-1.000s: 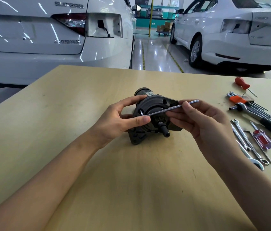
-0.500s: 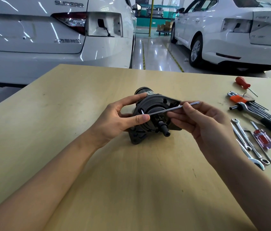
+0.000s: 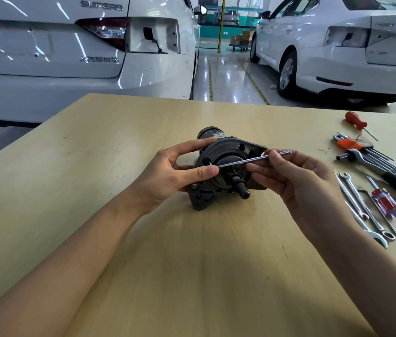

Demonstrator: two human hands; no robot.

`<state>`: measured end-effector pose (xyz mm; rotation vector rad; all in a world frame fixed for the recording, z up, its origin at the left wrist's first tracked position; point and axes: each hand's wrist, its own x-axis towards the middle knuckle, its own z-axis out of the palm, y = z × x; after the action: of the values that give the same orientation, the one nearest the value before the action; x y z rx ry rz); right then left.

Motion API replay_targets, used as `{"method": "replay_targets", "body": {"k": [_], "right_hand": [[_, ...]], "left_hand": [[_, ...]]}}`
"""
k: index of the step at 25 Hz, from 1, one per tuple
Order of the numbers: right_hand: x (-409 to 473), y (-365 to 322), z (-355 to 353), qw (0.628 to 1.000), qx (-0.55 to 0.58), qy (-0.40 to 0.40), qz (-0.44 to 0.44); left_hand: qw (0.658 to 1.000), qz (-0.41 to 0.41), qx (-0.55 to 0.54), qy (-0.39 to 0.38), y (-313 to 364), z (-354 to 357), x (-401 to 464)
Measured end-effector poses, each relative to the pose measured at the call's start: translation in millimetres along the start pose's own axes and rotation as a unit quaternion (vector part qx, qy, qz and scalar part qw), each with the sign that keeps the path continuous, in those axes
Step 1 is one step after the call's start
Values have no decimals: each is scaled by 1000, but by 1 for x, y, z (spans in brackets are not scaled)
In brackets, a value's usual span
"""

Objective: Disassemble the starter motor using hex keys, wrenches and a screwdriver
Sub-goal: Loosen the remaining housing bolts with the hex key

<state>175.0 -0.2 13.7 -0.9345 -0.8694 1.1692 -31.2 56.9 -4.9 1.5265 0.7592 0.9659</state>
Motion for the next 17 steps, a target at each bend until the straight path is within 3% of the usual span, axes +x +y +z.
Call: {"method": "replay_targets", "body": {"k": [17], "right_hand": [[-1,1,2,1000,12,0,5]], "left_hand": [[1000,-7,1,-10,-1,-3,0]]}}
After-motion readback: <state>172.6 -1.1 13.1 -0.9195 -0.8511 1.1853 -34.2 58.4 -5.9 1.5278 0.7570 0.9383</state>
